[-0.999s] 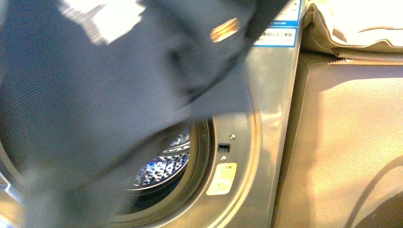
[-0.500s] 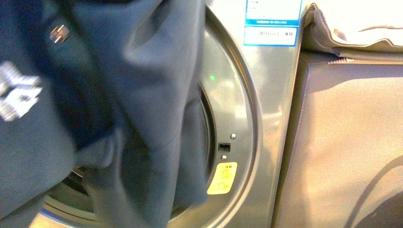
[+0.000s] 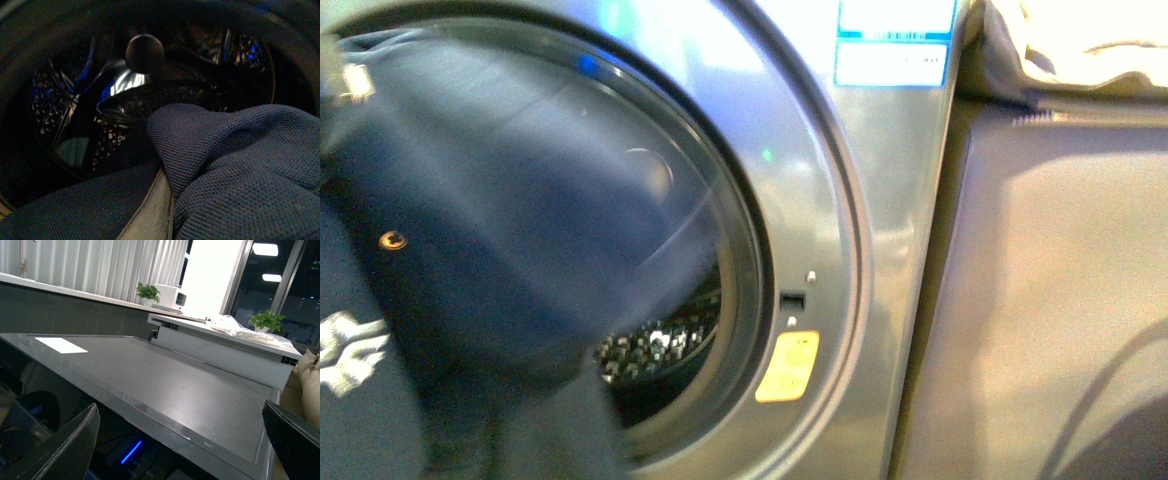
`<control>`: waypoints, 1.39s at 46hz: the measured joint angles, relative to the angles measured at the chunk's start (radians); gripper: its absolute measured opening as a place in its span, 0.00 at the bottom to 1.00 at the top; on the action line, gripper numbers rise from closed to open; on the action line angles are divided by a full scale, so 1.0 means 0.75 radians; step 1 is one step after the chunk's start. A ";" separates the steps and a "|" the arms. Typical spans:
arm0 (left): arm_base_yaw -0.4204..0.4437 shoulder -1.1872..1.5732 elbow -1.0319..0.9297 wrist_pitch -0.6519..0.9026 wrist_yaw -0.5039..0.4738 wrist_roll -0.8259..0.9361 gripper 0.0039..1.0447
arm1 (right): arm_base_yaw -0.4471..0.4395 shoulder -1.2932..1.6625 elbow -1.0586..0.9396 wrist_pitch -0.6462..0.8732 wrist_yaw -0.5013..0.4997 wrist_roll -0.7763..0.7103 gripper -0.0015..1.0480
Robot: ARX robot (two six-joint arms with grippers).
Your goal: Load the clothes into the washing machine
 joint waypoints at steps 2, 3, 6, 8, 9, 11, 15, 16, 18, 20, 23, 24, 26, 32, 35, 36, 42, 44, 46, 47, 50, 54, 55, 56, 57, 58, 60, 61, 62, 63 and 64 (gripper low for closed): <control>0.008 0.038 -0.035 0.035 0.007 0.005 0.07 | 0.001 0.000 0.000 -0.001 -0.001 0.000 0.92; 0.010 0.053 -0.045 0.048 0.009 0.008 0.07 | 0.001 0.000 0.000 -0.001 -0.001 0.000 0.92; 0.012 0.104 -0.066 0.087 0.009 0.015 0.07 | 0.001 0.000 0.000 0.000 -0.001 0.000 0.92; 0.013 0.162 -0.075 0.134 0.008 0.015 0.07 | 0.021 0.005 0.023 -0.066 0.111 0.025 0.90; 0.013 0.183 -0.075 0.150 0.007 0.015 0.07 | 0.034 0.001 0.035 -0.143 0.231 0.063 0.87; 0.013 0.248 -0.073 0.196 0.002 0.014 0.07 | 0.033 -0.074 -0.076 -0.272 0.564 0.153 0.77; 0.013 0.341 -0.055 0.265 -0.019 0.013 0.07 | -0.010 -0.240 -0.376 -0.172 0.758 0.214 0.63; 0.011 0.365 -0.047 0.279 -0.027 0.013 0.07 | -0.027 -0.286 -0.456 -0.135 0.760 0.223 0.60; 0.008 0.410 -0.029 0.306 -0.040 0.012 0.07 | -0.063 -0.377 -0.612 -0.061 0.752 0.237 0.53; 0.004 0.466 -0.003 0.336 -0.058 0.012 0.07 | -0.107 -0.489 -0.802 0.027 0.731 0.251 0.45; -0.006 0.535 0.037 0.367 -0.069 0.013 0.07 | -0.152 -0.603 -1.005 0.115 0.700 0.260 0.35; -0.009 0.553 0.050 0.376 -0.073 0.014 0.07 | -0.170 -0.650 -1.098 0.155 0.677 0.261 0.30; -0.013 0.590 0.077 0.393 -0.080 0.014 0.07 | -0.187 -0.692 -1.186 0.190 0.649 0.262 0.25; -0.018 0.680 0.157 0.426 -0.113 0.027 0.07 | -0.242 -0.797 -1.458 0.294 0.571 0.266 0.07; -0.019 0.726 0.201 0.447 -0.130 0.036 0.07 | -0.271 -0.835 -1.562 0.330 0.552 0.266 0.01; -0.019 0.754 0.230 0.458 -0.140 0.038 0.07 | -0.282 -0.851 -1.598 0.344 0.544 0.267 0.02; -0.018 0.846 0.328 0.511 -0.185 0.047 0.07 | -0.338 -0.949 -1.759 0.414 0.500 0.270 0.02; -0.018 0.880 0.367 0.529 -0.199 0.048 0.07 | -0.351 -0.980 -1.806 0.431 0.484 0.270 0.02; -0.018 0.906 0.394 0.538 -0.211 0.047 0.07 | -0.362 -1.001 -1.838 0.445 0.473 0.270 0.02; -0.018 0.924 0.413 0.542 -0.220 0.047 0.07 | -0.368 -1.013 -1.859 0.453 0.464 0.270 0.02; -0.016 0.970 0.460 0.551 -0.235 0.046 0.07 | -0.385 -1.043 -1.909 0.471 0.446 0.270 0.02; -0.012 1.032 0.516 0.550 -0.244 0.031 0.07 | -0.405 -1.077 -1.967 0.487 0.430 0.270 0.02; -0.012 1.040 0.523 0.549 -0.245 0.026 0.07 | -0.411 -1.088 -1.984 0.491 0.425 0.270 0.02; -0.011 1.055 0.538 0.546 -0.247 0.018 0.07 | -0.418 -1.100 -2.000 0.495 0.420 0.270 0.02; -0.010 1.070 0.551 0.543 -0.251 0.009 0.07 | -0.421 -1.106 -2.009 0.497 0.417 0.270 0.02; -0.010 1.077 0.558 0.541 -0.254 0.005 0.07 | -0.426 -1.117 -2.024 0.500 0.411 0.270 0.02; -0.010 1.105 0.582 0.538 -0.262 -0.006 0.07 | -0.435 -1.133 -2.045 0.507 0.403 0.271 0.02; -0.010 1.111 0.588 0.538 -0.265 -0.010 0.07 | -0.448 -1.145 -2.059 0.508 0.385 0.270 0.02; -0.010 1.125 0.600 0.538 -0.270 -0.013 0.07 | -0.472 -1.157 -2.073 0.509 0.347 0.271 0.02; -0.010 1.137 0.610 0.538 -0.275 -0.015 0.07 | -0.483 -1.162 -2.079 0.510 0.329 0.270 0.02; -0.010 1.144 0.617 0.538 -0.275 -0.016 0.07 | -0.508 -1.173 -2.094 0.511 0.294 0.270 0.02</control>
